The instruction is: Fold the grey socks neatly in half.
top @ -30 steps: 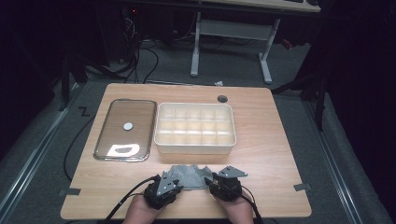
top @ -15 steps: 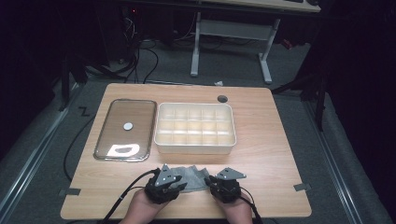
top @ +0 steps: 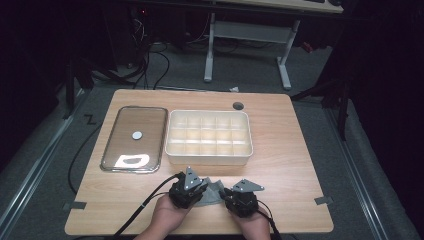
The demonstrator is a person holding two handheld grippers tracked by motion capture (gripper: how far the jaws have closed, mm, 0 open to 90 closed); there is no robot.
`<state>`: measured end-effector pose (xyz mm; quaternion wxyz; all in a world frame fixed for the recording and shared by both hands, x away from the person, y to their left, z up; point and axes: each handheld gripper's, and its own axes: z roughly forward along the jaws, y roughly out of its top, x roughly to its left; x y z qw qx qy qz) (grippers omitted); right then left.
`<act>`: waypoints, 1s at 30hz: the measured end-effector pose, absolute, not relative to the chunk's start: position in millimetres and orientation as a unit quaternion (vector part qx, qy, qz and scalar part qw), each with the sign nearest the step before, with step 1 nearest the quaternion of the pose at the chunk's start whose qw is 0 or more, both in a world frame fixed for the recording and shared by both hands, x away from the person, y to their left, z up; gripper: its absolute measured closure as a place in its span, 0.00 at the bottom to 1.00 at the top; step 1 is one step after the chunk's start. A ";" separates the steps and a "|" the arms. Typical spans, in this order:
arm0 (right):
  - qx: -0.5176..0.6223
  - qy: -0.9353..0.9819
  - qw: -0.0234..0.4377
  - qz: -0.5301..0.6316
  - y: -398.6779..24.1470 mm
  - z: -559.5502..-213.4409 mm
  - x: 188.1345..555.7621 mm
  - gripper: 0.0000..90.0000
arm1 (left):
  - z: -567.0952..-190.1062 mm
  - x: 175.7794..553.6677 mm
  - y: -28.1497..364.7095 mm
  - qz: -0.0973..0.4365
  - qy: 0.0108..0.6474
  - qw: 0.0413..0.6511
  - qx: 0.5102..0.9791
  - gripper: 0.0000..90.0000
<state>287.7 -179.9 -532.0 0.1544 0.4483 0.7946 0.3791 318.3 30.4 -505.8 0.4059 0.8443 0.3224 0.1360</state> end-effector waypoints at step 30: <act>0.447 0.770 0.130 0.437 -196.7 -523.1 286.1 0.89 | -530.6 314.0 15.4 0.152 0.311 0.392 0.853 0.86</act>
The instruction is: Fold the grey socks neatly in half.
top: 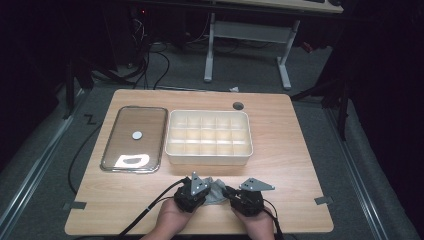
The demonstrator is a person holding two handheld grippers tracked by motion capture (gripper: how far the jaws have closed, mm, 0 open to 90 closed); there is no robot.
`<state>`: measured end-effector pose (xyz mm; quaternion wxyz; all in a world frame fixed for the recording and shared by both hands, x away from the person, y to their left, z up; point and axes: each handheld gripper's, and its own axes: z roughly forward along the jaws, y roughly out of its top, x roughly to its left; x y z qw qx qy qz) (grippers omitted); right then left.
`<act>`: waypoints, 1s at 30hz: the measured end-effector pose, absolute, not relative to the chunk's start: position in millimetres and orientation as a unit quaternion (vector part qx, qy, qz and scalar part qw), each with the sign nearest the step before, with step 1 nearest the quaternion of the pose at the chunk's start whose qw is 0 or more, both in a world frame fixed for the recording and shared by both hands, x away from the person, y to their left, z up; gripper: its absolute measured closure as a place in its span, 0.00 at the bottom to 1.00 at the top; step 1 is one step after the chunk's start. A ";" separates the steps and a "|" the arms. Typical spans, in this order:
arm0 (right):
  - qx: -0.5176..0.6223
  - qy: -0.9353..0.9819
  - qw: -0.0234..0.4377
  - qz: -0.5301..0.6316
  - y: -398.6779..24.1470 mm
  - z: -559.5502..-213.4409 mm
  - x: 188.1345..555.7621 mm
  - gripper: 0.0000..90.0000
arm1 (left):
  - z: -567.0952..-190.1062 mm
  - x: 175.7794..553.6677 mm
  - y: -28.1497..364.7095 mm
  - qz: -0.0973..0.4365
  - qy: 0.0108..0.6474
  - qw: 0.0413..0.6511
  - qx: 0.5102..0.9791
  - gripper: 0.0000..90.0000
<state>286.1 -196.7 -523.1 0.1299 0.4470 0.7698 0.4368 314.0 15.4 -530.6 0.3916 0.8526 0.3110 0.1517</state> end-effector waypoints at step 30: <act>0.446 0.731 0.157 0.493 -204.6 -507.7 273.1 0.91 | -526.3 315.7 -12.9 0.156 0.293 0.391 0.858 0.79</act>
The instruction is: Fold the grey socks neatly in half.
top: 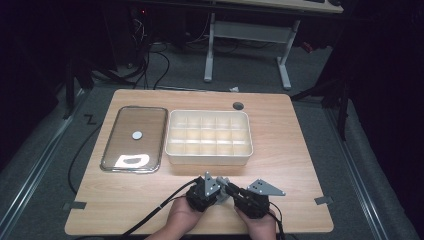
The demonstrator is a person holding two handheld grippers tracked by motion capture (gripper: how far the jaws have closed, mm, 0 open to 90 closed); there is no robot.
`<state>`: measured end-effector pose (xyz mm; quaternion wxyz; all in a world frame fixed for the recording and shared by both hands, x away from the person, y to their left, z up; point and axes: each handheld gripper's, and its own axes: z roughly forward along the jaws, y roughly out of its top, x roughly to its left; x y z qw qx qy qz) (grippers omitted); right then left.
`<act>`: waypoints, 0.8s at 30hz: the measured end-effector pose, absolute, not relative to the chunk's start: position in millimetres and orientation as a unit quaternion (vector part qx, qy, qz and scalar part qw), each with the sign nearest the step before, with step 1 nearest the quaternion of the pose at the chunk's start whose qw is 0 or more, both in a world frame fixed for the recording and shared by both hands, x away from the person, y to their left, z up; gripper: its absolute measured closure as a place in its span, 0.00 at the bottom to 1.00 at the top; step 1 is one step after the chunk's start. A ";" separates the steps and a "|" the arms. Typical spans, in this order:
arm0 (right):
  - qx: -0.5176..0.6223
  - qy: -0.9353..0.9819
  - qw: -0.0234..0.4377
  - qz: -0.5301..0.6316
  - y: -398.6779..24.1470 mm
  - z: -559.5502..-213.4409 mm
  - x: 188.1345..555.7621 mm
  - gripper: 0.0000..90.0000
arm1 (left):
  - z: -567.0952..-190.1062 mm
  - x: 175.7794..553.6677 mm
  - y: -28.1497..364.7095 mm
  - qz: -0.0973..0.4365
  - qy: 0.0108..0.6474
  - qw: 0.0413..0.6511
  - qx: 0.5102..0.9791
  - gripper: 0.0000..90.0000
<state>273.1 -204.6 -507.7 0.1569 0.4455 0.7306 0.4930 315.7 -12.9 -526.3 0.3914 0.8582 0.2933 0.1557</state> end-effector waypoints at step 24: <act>0.453 0.735 0.187 0.469 -205.6 -507.3 268.9 0.90 | -531.6 311.5 88.8 0.056 0.373 0.460 0.804 0.68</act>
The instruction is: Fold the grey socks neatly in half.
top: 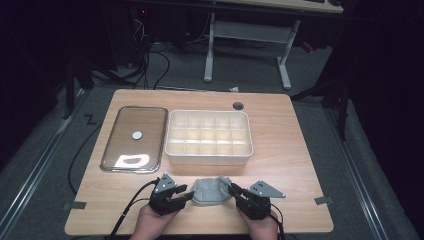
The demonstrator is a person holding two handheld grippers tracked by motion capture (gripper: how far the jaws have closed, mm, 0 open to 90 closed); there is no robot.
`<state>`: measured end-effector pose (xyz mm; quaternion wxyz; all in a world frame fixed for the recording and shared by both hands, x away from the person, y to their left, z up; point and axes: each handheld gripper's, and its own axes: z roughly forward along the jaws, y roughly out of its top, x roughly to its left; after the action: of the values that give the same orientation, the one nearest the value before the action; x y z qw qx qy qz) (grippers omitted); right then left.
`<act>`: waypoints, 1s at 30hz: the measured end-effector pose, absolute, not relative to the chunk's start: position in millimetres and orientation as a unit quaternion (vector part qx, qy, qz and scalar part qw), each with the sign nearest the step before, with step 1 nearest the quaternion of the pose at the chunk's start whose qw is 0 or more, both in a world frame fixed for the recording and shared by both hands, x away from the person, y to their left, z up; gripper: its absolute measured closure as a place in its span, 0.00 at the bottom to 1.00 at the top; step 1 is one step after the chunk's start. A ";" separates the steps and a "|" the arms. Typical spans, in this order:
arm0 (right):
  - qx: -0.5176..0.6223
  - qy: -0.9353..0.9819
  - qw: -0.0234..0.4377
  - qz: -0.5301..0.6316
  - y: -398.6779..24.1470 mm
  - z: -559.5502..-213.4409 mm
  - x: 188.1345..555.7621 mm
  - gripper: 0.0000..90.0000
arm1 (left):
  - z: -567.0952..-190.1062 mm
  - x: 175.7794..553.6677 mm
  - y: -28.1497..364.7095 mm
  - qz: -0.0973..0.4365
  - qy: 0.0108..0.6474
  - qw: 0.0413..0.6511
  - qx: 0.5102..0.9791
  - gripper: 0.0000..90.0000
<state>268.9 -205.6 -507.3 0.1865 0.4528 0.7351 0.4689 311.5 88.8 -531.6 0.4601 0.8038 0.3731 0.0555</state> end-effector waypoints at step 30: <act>0.403 0.794 0.227 0.395 -122.5 -497.0 282.8 0.90 | -534.7 313.1 86.3 0.053 0.370 0.450 0.811 0.97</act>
<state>282.8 -122.5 -497.0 0.2267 0.4033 0.7939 0.3945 313.1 86.3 -534.7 0.4500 0.8111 0.3698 0.0529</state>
